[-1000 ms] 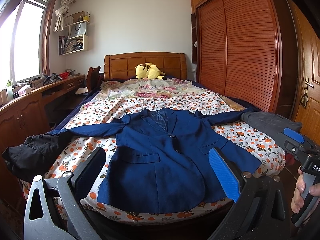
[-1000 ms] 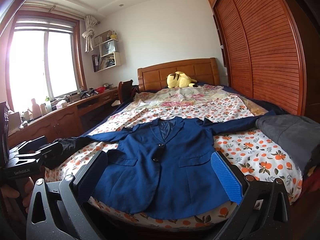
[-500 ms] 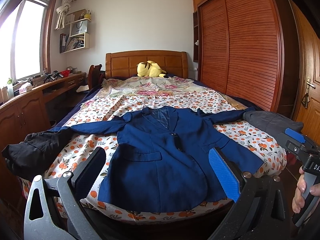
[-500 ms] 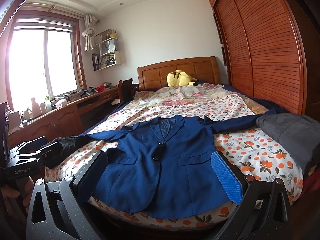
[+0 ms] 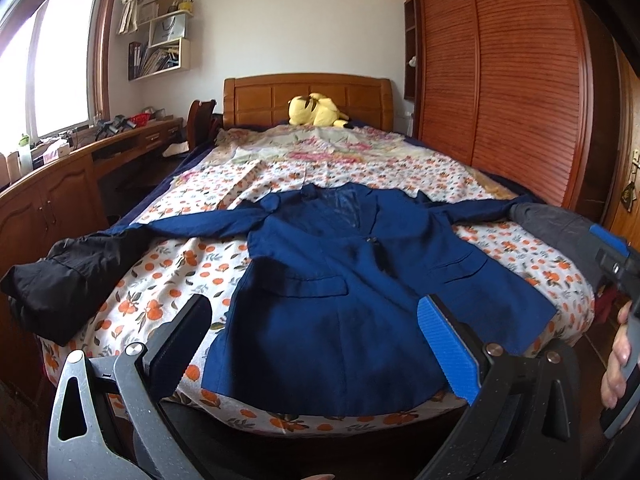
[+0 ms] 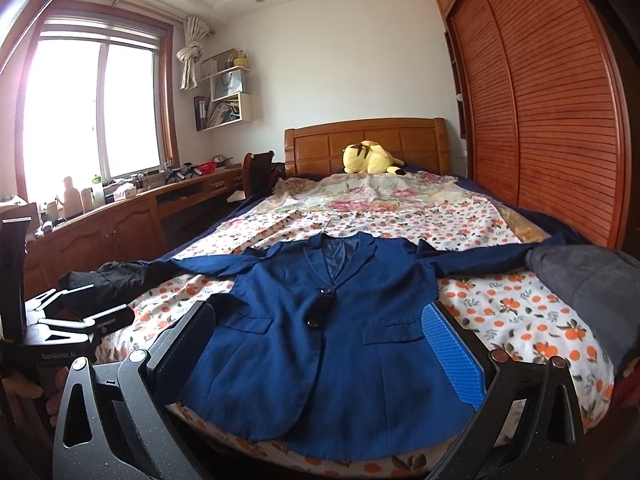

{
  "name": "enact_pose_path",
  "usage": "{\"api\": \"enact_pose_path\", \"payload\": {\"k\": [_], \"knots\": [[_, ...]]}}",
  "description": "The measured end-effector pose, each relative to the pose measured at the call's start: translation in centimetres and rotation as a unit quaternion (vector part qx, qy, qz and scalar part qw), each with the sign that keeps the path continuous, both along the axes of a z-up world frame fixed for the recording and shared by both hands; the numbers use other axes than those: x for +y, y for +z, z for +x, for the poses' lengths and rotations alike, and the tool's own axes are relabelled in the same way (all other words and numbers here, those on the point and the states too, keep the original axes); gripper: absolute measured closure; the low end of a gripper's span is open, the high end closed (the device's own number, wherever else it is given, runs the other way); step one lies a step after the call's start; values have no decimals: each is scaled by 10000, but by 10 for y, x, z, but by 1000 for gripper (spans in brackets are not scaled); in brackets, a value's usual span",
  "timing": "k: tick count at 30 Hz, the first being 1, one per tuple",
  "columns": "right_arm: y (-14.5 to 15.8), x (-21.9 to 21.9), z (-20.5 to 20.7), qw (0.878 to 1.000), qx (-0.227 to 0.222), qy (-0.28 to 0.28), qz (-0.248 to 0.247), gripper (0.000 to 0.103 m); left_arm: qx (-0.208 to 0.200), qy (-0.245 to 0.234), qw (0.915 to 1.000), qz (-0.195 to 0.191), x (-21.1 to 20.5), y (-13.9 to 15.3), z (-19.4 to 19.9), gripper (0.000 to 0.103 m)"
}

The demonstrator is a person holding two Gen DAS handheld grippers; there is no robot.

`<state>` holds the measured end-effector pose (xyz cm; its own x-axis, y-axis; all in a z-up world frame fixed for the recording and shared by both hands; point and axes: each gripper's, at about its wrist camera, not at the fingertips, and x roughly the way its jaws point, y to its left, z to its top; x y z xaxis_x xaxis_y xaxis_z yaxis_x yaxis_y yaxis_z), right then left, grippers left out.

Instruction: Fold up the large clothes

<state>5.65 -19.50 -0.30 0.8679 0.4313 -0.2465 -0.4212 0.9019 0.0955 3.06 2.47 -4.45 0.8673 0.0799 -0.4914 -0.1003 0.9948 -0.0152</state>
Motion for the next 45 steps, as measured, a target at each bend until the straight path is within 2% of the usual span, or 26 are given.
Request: {"api": "enact_pose_path", "payload": {"k": [2, 6, 11, 17, 20, 24, 31, 36, 41, 45], "knots": [[-4, 4, 9, 10000, -8, 36, -14, 0, 146, -2, 9999, 13, 5, -11, 9, 0], [-18, 9, 37, 9988, 297, 287, 256, 0, 377, 77, 9993, 27, 16, -30, 28, 0], [-25, 19, 67, 9984, 441, 336, 92, 0, 501, 198, 9985, 52, 27, -45, 47, 0], [-23, 38, 95, 9987, 306, 391, -125, 0, 598, 353, 9975, 113, 47, -59, 73, 0], [-27, 54, 114, 9984, 263, 430, -252, 0, 696, 450, 9963, 244, 60, -65, 88, 0], [-34, 73, 141, 9973, 357, 562, -313, 0, 872, 617, 9924, 605, 81, -72, 101, 0], [-45, 106, 188, 9934, 528, 793, -645, 0, 1230, 728, 9897, 50, 144, -83, 124, 0], [-56, 132, 226, 9889, 727, 1016, -801, 0, 1295, 632, 9888, -399, 178, -86, 146, 0], [-85, 141, 243, 9854, 1005, 1024, -913, 0, 1406, 643, 9868, -477, 202, -86, 181, 0], [-77, 132, 240, 9877, 918, 1030, -742, 0, 1440, 621, 9843, -813, 226, -87, 213, 10]]}}
